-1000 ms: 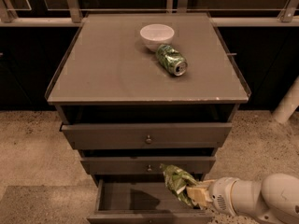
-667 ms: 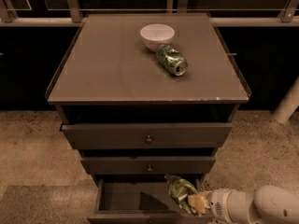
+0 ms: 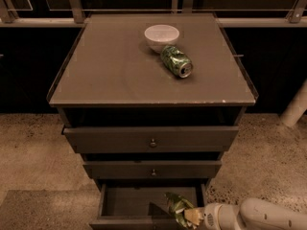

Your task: Place green jalapeno chip bag into bottom drawer

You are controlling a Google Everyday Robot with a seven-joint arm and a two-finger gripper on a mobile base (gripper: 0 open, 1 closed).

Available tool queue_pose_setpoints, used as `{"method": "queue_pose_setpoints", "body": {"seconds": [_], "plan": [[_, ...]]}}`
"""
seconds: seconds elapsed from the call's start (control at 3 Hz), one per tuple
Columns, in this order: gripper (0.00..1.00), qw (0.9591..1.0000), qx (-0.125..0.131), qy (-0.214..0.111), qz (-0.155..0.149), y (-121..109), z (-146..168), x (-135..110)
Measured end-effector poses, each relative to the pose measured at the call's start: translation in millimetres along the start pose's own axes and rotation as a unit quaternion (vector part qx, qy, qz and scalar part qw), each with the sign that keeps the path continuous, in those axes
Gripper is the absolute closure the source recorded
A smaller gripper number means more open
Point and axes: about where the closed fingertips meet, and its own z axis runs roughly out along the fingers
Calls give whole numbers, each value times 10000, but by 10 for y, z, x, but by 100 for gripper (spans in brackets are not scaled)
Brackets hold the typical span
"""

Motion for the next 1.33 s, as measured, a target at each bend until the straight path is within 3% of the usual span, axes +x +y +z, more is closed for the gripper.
{"method": "queue_pose_setpoints", "body": {"seconds": [0.33, 0.67, 1.33], "plan": [[100, 10000, 33, -10, -75, -105, 30, -88], [100, 9998, -41, 95, -163, -349, 260, -187], [100, 9972, -447, 580, 158, -914, 905, -48]]}}
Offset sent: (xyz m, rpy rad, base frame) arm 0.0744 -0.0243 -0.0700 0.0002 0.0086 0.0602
